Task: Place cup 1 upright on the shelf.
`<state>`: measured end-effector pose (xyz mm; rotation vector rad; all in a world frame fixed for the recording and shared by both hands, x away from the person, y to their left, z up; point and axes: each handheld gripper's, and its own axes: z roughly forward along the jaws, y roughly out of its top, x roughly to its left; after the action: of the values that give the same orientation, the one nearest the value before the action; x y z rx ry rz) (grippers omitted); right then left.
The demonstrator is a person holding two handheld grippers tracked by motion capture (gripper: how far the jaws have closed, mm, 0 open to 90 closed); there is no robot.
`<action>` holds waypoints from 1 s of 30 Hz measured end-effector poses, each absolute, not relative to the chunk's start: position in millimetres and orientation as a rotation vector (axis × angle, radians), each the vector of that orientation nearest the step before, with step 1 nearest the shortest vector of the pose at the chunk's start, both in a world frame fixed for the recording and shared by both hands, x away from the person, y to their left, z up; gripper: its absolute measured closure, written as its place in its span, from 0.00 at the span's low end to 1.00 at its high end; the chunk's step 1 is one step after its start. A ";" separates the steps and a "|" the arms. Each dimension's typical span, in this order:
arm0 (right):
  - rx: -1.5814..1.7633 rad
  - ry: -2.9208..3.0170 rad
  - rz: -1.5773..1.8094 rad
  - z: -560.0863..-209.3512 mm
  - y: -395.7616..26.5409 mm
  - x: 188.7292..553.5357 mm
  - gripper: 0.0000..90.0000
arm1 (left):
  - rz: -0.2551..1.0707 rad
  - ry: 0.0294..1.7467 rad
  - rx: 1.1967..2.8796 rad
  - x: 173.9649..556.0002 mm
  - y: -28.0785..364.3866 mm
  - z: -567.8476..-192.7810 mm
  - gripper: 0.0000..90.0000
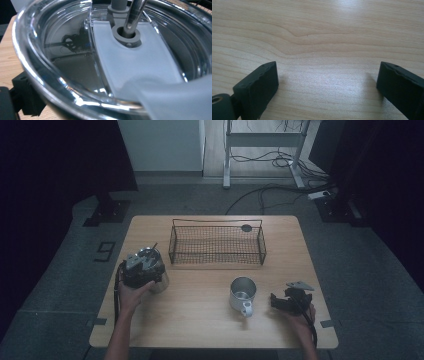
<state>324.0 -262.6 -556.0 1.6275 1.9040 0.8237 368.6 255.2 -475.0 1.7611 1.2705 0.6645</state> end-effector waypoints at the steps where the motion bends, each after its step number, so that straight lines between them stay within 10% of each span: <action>1: 1.627 1.904 0.824 -556.0 -262.6 324.0 0.04 | 0.668 1.269 1.763 368.3 255.0 -474.9 0.03; 30: 1.628 1.904 0.824 -556.0 -262.6 324.0 0.04 | 0.680 1.235 1.728 360.2 260.7 -452.2 0.04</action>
<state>324.0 -262.6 -556.0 1.6275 1.9038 0.8239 360.2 260.7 -452.2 1.7285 1.2346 0.6798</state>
